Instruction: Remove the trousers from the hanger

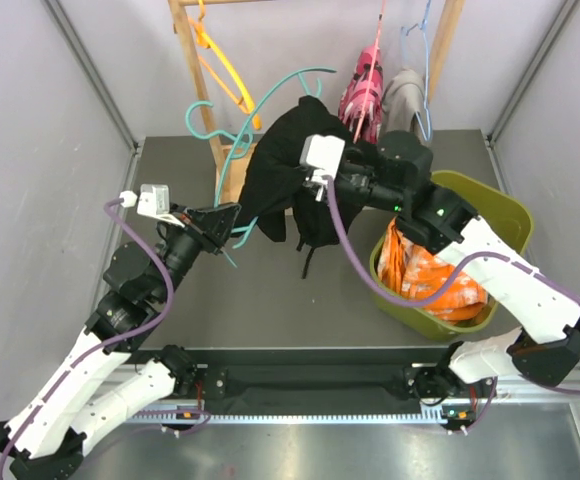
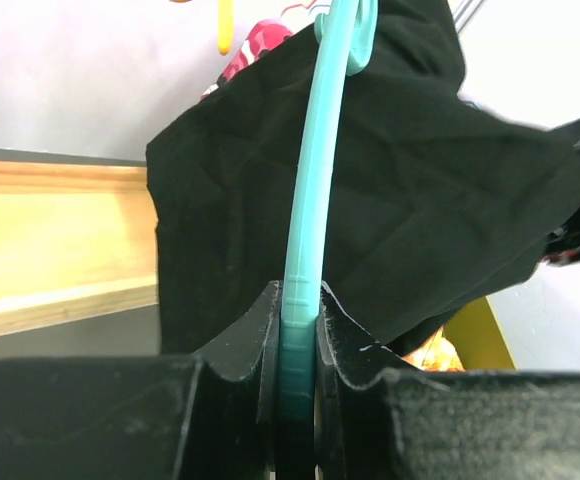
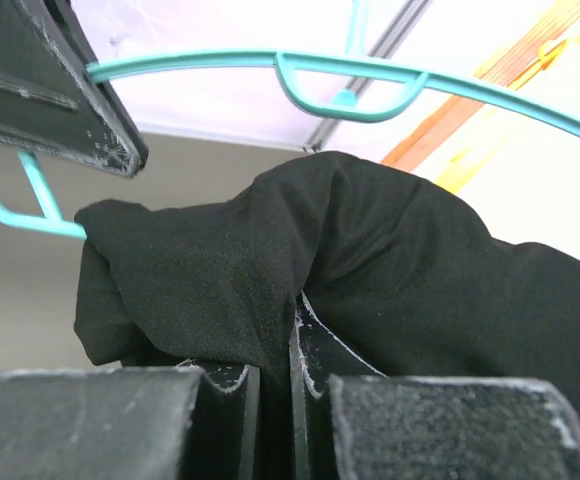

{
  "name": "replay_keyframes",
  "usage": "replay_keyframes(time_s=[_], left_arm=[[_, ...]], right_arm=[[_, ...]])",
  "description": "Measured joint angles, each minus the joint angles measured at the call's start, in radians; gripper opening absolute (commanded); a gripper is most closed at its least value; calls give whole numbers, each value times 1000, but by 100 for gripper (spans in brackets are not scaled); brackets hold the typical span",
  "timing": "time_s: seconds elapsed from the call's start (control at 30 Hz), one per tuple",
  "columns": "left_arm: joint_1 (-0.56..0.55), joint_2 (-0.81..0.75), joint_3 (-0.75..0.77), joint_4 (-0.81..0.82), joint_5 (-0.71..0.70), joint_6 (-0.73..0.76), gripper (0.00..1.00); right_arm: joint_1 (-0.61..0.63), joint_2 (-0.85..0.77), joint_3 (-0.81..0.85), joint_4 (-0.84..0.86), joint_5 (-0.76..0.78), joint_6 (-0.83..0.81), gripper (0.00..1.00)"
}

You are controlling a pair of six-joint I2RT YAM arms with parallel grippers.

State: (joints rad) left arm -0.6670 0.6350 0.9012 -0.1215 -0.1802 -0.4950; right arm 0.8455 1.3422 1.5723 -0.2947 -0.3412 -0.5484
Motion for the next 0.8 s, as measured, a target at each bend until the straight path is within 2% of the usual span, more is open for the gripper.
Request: replay_keyframes(time_s=[0.2, 0.5, 0.8], left_arm=[[-3, 0, -24, 5, -5, 16, 0], [3, 18, -89, -204, -90, 92, 0], [4, -56, -126, -270, -138, 159, 0]], right_arm=[[-65, -1, 73, -26, -84, 79, 0], [-117, -66, 151, 69, -183, 195, 0], [-229, -105, 217, 130, -269, 285, 0]])
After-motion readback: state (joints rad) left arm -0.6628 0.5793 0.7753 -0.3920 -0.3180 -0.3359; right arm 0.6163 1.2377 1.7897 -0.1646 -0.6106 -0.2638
